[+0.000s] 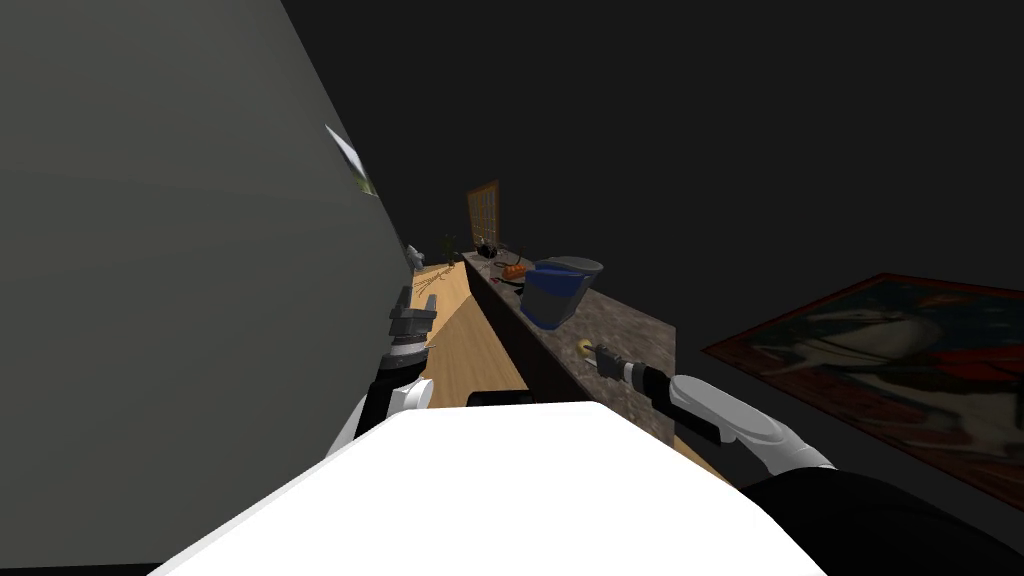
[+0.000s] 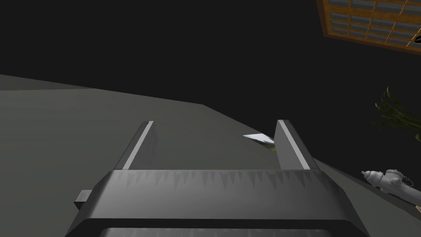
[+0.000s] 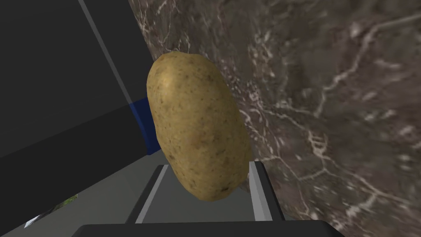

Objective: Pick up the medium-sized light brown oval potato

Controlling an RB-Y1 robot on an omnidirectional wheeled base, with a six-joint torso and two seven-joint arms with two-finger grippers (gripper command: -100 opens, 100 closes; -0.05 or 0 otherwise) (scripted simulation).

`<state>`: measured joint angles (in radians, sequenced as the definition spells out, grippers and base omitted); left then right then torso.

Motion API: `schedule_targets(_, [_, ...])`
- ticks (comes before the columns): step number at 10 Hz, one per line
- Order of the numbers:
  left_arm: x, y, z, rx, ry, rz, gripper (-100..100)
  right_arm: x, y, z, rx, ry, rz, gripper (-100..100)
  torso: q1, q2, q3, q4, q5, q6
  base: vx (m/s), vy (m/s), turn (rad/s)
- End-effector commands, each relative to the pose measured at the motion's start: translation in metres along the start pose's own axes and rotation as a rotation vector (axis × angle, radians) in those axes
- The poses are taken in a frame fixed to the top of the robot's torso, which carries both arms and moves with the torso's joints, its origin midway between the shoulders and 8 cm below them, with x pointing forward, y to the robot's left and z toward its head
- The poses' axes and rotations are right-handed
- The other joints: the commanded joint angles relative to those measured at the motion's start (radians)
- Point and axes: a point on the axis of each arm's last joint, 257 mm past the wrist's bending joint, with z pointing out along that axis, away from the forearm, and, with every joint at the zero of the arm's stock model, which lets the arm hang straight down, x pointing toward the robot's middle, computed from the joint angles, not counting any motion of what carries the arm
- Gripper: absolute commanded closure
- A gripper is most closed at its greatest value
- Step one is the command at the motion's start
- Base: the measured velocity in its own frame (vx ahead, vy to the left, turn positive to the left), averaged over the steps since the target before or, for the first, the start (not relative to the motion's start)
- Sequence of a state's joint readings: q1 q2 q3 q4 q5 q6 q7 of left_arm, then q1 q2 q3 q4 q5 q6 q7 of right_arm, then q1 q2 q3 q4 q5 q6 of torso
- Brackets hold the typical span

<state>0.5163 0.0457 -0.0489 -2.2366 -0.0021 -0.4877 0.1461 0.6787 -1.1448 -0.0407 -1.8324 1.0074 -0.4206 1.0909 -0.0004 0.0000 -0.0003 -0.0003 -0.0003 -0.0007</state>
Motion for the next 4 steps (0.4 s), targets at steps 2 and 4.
schedule_targets(2, [0.0000,0.0000,0.0000,0.000,0.000,0.000,0,0.0000,0.0000,0.0000,0.000,0.000,0.000,0,0.000,0.000,0.000,0.000,0.000,0.000,0.000,0.000,0.000])
schedule_targets(4, [0.0000,0.0000,0.0000,0.000,0.000,0.000,0,0.0000,-0.0001,0.0000,0.000,0.000,0.000,0,0.000,0.000,0.000,0.000,0.000,0.000,0.000,0.000,0.000])
